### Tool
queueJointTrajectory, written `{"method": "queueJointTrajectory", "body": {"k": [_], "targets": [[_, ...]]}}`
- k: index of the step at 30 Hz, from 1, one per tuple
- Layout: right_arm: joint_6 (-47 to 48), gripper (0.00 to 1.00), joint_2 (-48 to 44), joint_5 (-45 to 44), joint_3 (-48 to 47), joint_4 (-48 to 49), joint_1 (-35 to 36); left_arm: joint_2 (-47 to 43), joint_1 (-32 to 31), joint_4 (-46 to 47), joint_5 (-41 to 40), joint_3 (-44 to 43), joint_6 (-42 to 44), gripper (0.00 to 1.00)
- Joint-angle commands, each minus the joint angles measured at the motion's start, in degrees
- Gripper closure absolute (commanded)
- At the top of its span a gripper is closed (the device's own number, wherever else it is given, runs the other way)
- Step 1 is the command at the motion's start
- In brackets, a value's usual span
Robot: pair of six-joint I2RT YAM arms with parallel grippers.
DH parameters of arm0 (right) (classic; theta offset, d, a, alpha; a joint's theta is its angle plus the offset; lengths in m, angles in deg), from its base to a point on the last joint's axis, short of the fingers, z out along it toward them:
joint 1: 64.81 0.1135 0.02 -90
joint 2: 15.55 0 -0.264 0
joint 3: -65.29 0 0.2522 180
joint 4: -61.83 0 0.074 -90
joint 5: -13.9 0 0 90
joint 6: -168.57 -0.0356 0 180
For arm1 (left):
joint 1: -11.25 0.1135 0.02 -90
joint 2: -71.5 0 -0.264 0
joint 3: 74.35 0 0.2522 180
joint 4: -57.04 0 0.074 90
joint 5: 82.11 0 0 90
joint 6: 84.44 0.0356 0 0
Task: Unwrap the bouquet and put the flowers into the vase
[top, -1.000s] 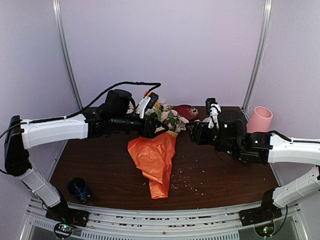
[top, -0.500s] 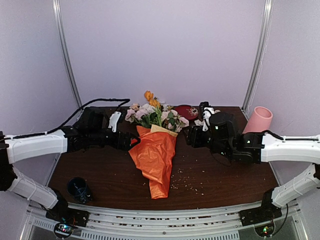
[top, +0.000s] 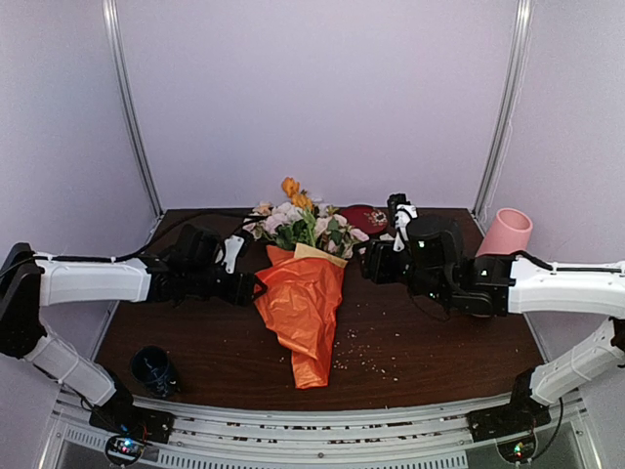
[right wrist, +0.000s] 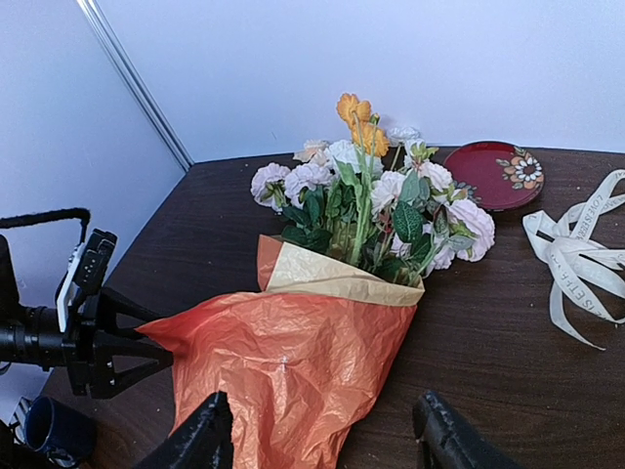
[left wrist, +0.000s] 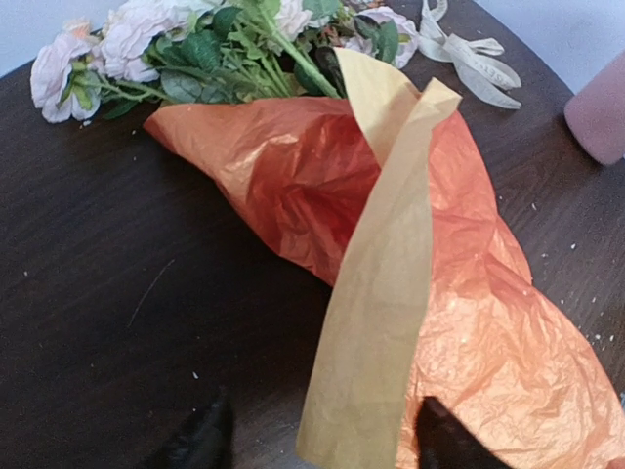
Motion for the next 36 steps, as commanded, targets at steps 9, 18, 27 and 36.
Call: {"method": "queueJointTrajectory", "body": {"k": [9,18,27,36], "targets": [[2.85,0.37,0.60,-1.73,-2.75,-1.12,-0.30,-1.64,-0.02,6.06,11.23,-4.07,2.15,1.00],[5.66,0.36,-1.70,-2.74,-2.99,-2.40,-0.48,-1.80,-1.17,9.20,21.36,-9.15,-4.59,1.00],[8.74,0.36,-6.36,-7.68,-3.88,-8.01,-0.62,11.80,-10.93,17.99,27.44,-21.18,-11.64,1.00],[7.95,0.35,-13.71,-11.93,-2.04,-13.94,-0.85,33.58,-16.99,22.45,29.42,-37.19,-15.65,1.00]]}}
